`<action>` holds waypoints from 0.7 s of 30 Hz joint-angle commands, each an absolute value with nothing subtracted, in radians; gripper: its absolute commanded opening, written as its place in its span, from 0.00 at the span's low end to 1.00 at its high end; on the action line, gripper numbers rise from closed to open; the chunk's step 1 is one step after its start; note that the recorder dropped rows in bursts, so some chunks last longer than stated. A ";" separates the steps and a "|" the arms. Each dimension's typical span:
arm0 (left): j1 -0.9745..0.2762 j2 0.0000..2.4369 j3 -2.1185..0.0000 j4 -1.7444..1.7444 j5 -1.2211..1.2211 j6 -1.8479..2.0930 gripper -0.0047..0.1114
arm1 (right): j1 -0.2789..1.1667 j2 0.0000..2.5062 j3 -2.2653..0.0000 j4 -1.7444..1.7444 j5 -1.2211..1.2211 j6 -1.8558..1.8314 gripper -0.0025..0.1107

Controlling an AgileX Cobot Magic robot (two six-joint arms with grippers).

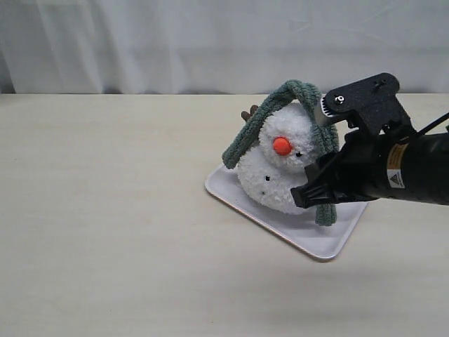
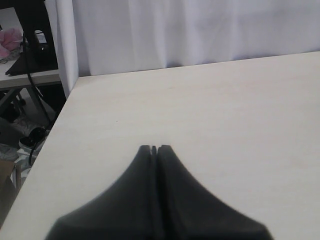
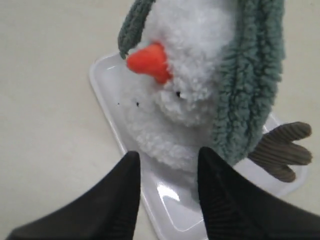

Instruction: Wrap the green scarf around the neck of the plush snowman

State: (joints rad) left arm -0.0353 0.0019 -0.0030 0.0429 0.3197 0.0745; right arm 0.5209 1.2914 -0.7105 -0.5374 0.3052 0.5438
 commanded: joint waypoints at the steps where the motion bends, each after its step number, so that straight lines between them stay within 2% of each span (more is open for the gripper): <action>1: -0.035 0.000 0.000 0.041 0.308 0.073 0.04 | 0.463 1.309 -0.705 -0.739 0.287 0.771 0.37; 5: -0.035 0.000 0.000 0.041 0.308 0.073 0.04 | 0.423 1.334 -0.703 -0.748 0.290 0.785 0.50; 8: -0.035 0.000 0.000 0.041 0.308 0.073 0.04 | 0.423 1.363 -0.703 -0.746 0.290 0.785 0.55; 17: -0.035 0.000 0.000 0.041 0.308 0.073 0.04 | 0.423 1.471 -0.703 -0.775 0.225 0.770 0.53; 21: -0.035 0.000 0.000 0.041 0.308 0.073 0.04 | 0.423 1.471 -0.703 -0.778 0.177 0.770 0.39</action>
State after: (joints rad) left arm -0.0353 0.0019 -0.0030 0.0429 0.3197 0.0745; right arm 0.4311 1.4703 -0.7085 -0.7632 0.2212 0.7724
